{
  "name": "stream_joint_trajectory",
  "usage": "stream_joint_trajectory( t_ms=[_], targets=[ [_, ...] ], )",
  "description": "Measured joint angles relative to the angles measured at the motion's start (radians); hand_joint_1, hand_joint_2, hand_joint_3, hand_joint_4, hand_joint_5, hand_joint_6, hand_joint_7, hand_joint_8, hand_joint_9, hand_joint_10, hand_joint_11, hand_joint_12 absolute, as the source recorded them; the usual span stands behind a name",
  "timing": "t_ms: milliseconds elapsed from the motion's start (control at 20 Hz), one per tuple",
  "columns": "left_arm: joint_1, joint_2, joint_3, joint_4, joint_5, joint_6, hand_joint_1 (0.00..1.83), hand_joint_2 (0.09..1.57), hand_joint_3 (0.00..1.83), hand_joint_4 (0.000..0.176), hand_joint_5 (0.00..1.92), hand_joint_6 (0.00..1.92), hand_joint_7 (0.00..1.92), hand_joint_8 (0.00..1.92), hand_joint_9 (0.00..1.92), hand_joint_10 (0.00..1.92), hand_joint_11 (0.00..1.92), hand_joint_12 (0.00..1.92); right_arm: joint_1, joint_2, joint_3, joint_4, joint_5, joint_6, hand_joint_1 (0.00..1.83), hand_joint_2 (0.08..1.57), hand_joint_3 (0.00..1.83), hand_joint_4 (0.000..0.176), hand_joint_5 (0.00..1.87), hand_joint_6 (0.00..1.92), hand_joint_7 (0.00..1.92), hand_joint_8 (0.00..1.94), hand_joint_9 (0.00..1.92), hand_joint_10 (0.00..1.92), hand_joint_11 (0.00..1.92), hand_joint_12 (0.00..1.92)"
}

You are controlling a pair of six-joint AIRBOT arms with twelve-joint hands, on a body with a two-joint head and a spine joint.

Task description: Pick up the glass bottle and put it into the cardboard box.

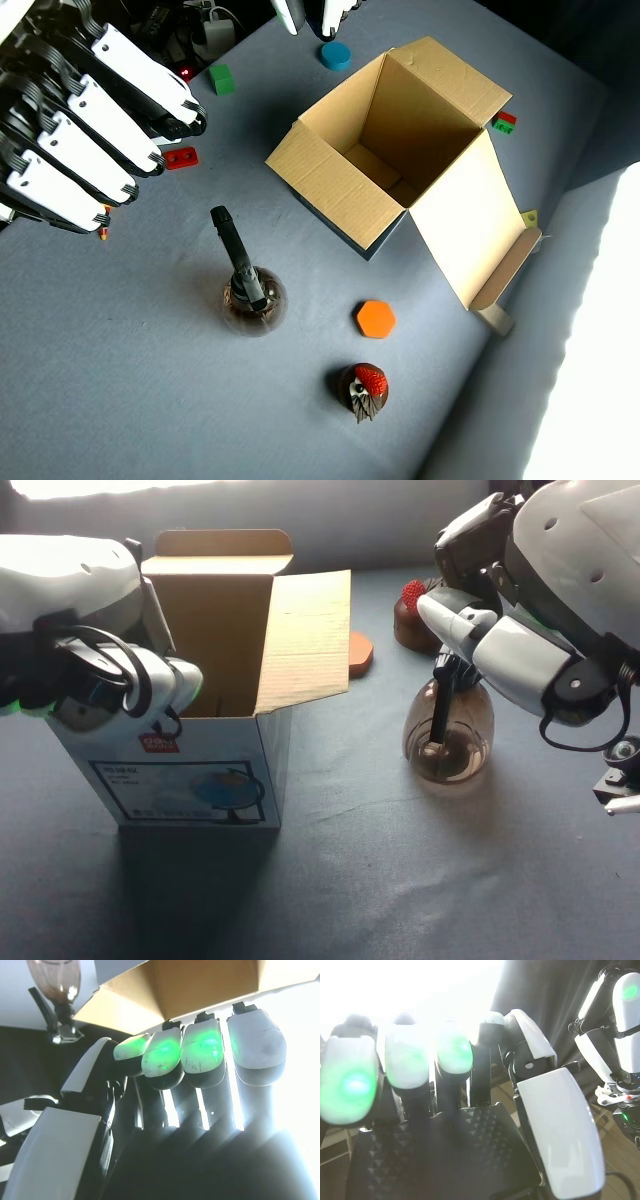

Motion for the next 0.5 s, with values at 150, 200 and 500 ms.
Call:
stream_joint_trajectory(
  t_ms=[150,200,500],
  targets=[
    [0.000,0.000,0.000,0.016,0.025,0.000,0.01,1.16,0.08,0.000,0.01,0.00,0.00,0.00,0.02,0.01,0.00,0.00,0.000,0.000,0.000,-0.002,0.002,-0.003,0.20,1.11,0.11,0.000,0.16,0.10,0.22,0.03,0.15,0.16,0.00,0.46],
    [0.000,0.000,-0.002,0.020,0.024,0.002,0.00,1.19,0.03,0.000,0.01,0.00,0.00,0.00,0.03,0.01,0.00,0.00,0.000,0.001,0.000,0.004,0.003,-0.003,0.19,1.14,0.06,0.000,0.18,0.05,0.23,0.01,0.17,0.10,0.00,0.42],
    [-0.061,0.001,-0.054,-0.009,-0.052,0.001,0.00,1.20,0.01,0.000,0.00,0.00,0.00,0.00,0.02,0.00,0.00,0.00,-0.010,0.019,0.014,-0.027,-0.038,0.080,0.19,1.16,0.02,0.000,0.20,0.02,0.23,0.00,0.19,0.06,0.00,0.38]
  ],
)
